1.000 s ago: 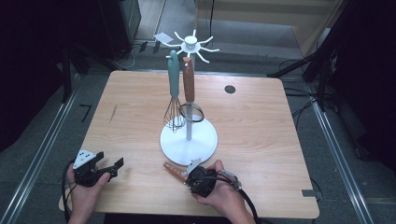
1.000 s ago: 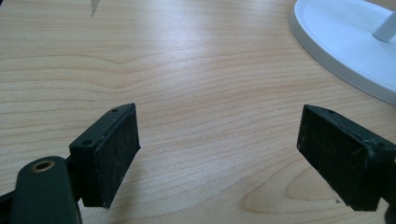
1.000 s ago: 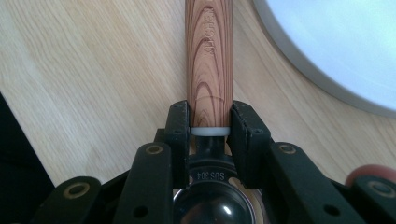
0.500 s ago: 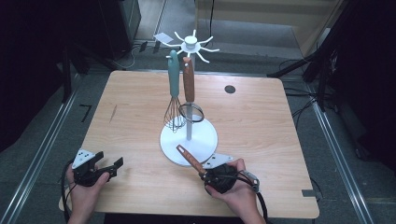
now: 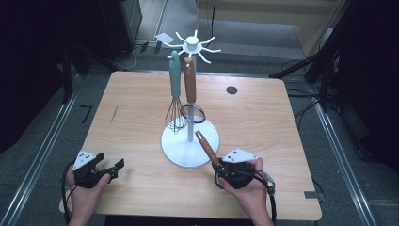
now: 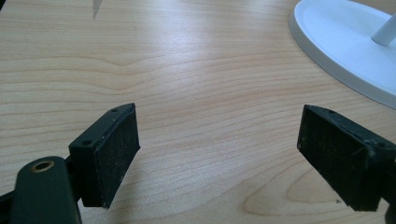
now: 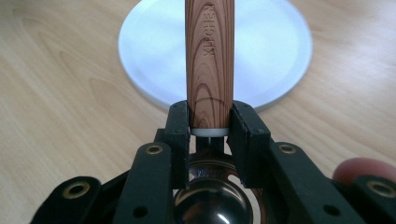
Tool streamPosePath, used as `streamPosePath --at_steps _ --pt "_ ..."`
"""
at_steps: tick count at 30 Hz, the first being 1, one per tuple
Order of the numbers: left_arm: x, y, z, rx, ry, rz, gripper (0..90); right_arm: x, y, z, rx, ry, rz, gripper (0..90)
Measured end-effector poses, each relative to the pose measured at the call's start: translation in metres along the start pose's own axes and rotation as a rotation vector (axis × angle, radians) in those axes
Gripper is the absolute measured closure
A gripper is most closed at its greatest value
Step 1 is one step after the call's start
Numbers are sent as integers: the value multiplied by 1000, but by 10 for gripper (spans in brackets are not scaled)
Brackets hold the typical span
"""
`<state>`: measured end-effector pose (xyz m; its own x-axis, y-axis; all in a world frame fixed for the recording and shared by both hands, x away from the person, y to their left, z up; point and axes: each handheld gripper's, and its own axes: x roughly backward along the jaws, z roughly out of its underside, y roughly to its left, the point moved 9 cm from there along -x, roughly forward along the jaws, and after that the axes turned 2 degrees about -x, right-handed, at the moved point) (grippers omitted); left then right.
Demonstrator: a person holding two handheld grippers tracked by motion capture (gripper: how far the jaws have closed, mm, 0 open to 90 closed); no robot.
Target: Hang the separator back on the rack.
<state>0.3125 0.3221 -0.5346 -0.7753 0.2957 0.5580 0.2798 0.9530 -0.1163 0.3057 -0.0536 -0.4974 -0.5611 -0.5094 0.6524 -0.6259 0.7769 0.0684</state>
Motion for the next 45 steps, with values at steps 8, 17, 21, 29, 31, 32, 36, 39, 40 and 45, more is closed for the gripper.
streamPosePath --at_steps 8,17,21,29,31,32,36,39,40,45 --pt "0 0 0 5 -1 2 132 13 -12 -8 -20 -84 62 720" --pt "0 0 0 4 -2 -4 128 24 -21 -17 -73 -157 76 720" --pt "0 1 0 6 -3 -4 128 29 -24 -21 -89 -189 85 720" --pt "0 0 0 4 -6 -6 125 44 -21 -35 -101 -282 84 720" --pt "1 0 0 6 -7 -6 123 48 -20 -38 -103 -300 82 720" --pt "1 0 0 5 -9 -6 122 49 -20 -40 -105 -308 79 720" --pt "1 0 0 4 -12 -7 118 56 -18 -46 -107 -338 70 720" --pt "1 0 -1 6 -14 -7 114 60 -15 -52 -112 -367 44 720" --pt "1 1 0 6 -14 -8 114 62 -14 -54 -111 -382 32 720" --pt "1 1 0 3 -14 -8 112 67 -7 -65 -90 -419 16 720"
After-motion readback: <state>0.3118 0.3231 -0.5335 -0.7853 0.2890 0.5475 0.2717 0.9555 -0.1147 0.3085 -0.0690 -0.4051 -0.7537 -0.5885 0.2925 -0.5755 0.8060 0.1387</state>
